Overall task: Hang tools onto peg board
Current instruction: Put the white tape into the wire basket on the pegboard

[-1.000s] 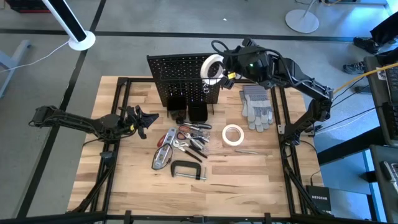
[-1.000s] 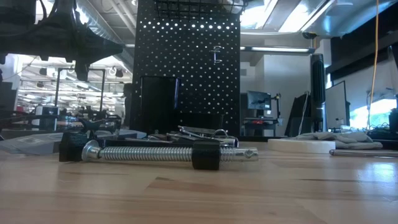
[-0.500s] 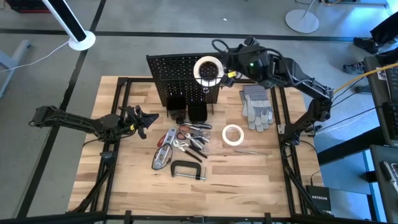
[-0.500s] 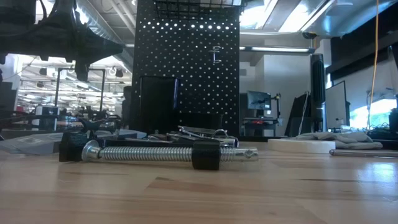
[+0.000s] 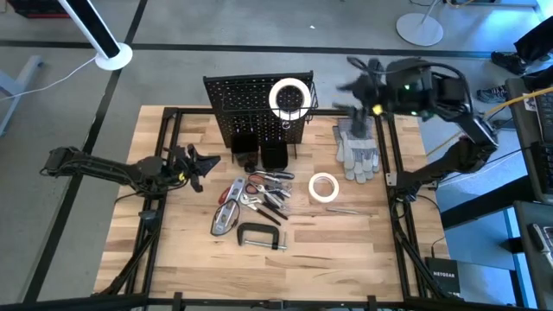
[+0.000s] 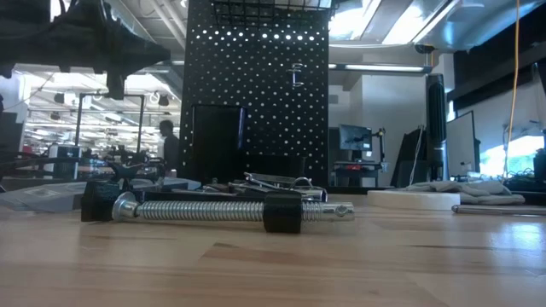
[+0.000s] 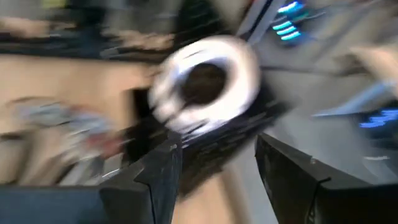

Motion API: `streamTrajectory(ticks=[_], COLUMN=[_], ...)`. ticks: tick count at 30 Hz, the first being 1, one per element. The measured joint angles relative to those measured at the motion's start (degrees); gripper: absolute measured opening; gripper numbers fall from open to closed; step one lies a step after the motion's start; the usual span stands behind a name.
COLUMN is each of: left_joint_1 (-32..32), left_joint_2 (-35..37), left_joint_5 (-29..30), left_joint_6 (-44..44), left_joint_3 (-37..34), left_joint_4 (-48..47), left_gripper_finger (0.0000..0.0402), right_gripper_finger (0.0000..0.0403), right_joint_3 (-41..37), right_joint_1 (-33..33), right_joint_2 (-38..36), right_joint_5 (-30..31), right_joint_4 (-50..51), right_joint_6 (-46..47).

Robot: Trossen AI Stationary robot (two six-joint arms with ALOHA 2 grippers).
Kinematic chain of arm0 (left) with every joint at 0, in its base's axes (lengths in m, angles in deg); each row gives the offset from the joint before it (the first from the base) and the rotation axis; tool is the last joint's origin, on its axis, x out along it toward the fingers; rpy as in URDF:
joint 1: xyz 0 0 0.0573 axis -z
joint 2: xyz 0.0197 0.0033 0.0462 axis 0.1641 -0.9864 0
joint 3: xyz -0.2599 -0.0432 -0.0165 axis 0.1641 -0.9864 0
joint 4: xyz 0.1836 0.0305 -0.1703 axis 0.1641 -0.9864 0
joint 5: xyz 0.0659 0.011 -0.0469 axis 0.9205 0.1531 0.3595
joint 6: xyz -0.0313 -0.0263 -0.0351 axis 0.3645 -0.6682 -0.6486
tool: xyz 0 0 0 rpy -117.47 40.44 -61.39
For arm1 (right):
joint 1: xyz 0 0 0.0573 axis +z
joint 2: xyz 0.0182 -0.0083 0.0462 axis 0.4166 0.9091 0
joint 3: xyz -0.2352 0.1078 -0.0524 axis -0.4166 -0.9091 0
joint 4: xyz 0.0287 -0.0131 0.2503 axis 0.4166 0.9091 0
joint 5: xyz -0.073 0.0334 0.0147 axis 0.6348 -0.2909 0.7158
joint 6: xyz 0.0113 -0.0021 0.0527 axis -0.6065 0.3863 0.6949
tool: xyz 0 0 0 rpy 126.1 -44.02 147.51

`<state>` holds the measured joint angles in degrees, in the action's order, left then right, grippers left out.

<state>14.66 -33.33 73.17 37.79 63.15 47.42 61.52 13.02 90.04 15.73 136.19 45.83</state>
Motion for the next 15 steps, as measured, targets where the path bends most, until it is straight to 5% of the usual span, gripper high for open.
streamTrajectory(ticks=[5,15], left_joint_1=[0.0,0.06], left_joint_2=[-0.17,-0.21], left_joint_5=[0.0,-1.43], left_joint_6=[-1.76,-4.18], left_joint_3=[0.02,0.02], left_joint_4=[-3.53,-4.49], left_gripper_finger=[0.0001,0.0001], right_gripper_finger=[0.0202,0.0202], right_joint_3=[-3.77,-36.12], right_joint_1=[0.04,0.02], right_joint_2=[-2.42,-11.15], right_joint_5=[-10.35,-6.2], right_joint_4=[11.01,-1.36], right_joint_6=[5.77,11.95])
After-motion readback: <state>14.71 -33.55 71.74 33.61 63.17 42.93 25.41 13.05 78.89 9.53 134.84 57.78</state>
